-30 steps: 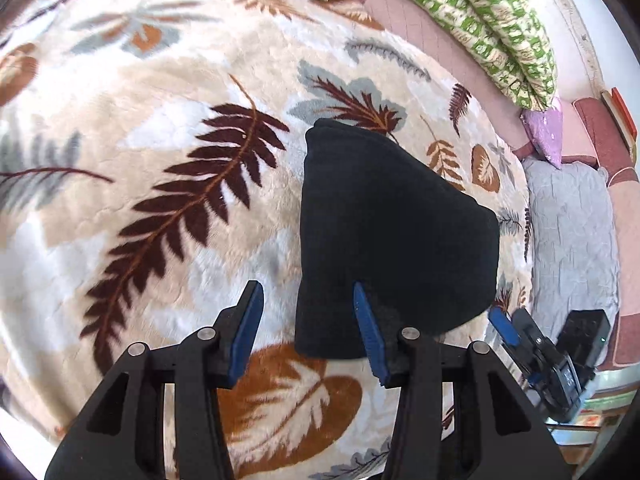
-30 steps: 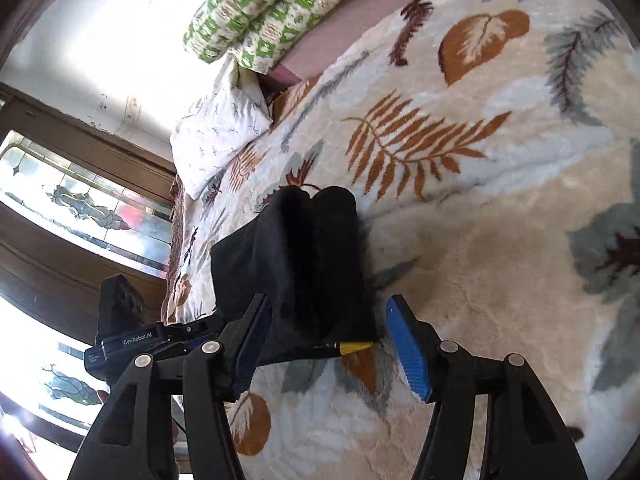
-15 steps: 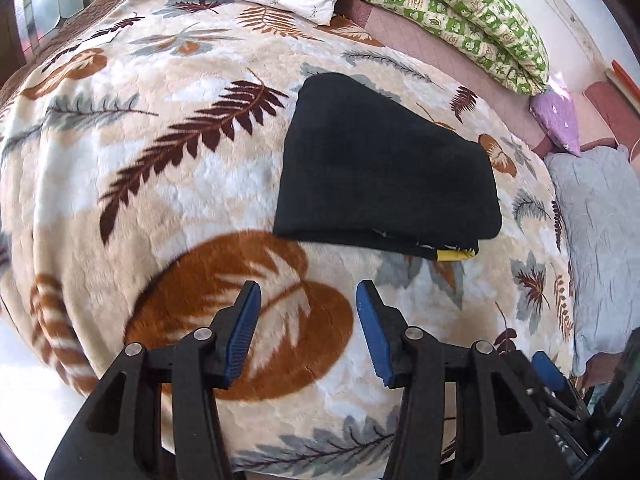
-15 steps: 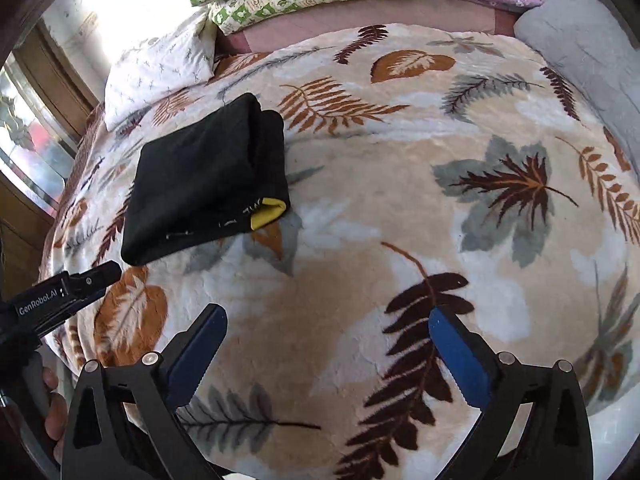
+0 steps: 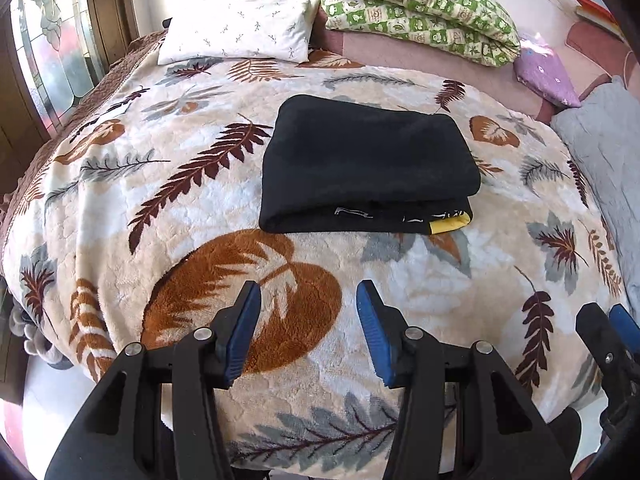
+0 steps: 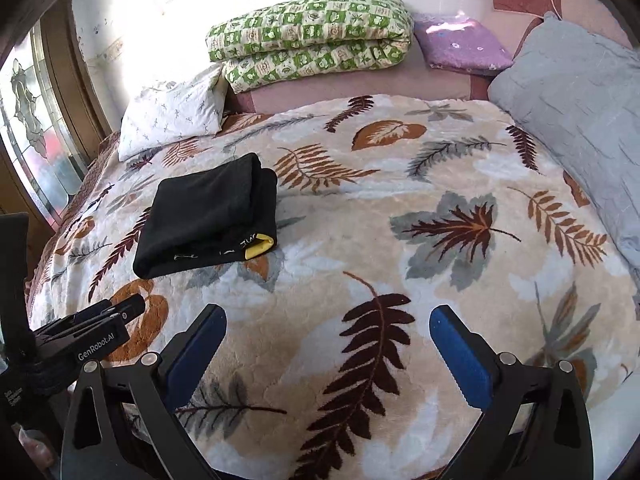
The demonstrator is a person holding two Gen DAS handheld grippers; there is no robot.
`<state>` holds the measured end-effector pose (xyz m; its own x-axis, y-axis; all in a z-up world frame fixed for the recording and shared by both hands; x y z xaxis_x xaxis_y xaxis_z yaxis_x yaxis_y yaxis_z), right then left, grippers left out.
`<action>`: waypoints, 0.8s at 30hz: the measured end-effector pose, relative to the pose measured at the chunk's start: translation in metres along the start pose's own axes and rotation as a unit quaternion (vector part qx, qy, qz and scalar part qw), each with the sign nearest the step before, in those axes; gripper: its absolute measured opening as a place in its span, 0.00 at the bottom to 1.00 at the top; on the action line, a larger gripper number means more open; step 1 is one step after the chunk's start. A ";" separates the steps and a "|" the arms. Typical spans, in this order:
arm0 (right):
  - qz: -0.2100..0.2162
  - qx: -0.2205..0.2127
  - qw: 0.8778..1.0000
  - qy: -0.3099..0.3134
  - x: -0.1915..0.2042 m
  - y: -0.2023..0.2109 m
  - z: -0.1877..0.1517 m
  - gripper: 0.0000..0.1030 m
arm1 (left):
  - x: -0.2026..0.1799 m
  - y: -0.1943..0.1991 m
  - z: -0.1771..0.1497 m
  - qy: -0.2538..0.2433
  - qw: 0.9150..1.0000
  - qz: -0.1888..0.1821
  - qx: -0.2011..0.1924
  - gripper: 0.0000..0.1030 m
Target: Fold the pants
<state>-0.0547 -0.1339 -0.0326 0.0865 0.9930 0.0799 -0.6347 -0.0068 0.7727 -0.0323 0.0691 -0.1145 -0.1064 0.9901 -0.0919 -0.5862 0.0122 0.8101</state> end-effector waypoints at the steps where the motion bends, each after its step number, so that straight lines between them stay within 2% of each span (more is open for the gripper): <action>1: 0.000 -0.006 1.000 0.001 0.000 0.003 0.001 0.99 | 0.000 0.001 0.000 0.002 1.000 -0.002 -0.003 0.47; 5: -0.003 -0.014 1.000 0.006 0.000 0.007 0.004 0.99 | -0.001 0.008 0.002 -0.004 1.000 0.002 -0.017 0.48; 9: -0.003 -0.012 1.000 0.010 0.002 0.005 0.004 0.99 | -0.002 0.014 0.005 0.000 0.999 -0.012 -0.032 0.65; 13: -0.003 -0.010 1.000 0.014 0.003 0.002 0.003 0.99 | -0.002 0.021 0.010 -0.006 0.998 -0.010 -0.054 0.68; 15: -0.004 -0.011 1.000 0.017 0.003 0.001 0.003 0.99 | -0.002 0.023 0.013 -0.009 0.998 0.000 -0.058 0.76; 17: -0.004 -0.012 1.000 0.018 0.004 0.001 0.003 0.99 | 0.000 0.024 0.014 -0.001 0.998 0.001 -0.056 0.77; 21: -0.004 -0.015 1.000 0.020 0.004 0.001 0.004 0.99 | 0.002 0.021 0.014 0.019 0.998 -0.020 -0.048 0.77; 24: -0.005 -0.015 1.000 0.020 0.004 0.000 0.004 0.99 | 0.009 0.020 0.015 0.011 0.998 0.040 -0.049 0.77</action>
<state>-0.0517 -0.1303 -0.0294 0.0618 0.9970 0.0467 -0.6567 0.0054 0.7541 -0.0335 0.0804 -0.0903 -0.1733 0.9839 -0.0431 -0.6506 -0.0815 0.7550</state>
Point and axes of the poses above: each gripper's, at about its wrist camera, not at the fingertips, and y roughly against the way its jaws point, x to its left, z to its top, the point moved 10 cm from there along -y, roughly the way its jaws point, and after that the axes turned 4 degrees about -z, right-handed, at the moved point
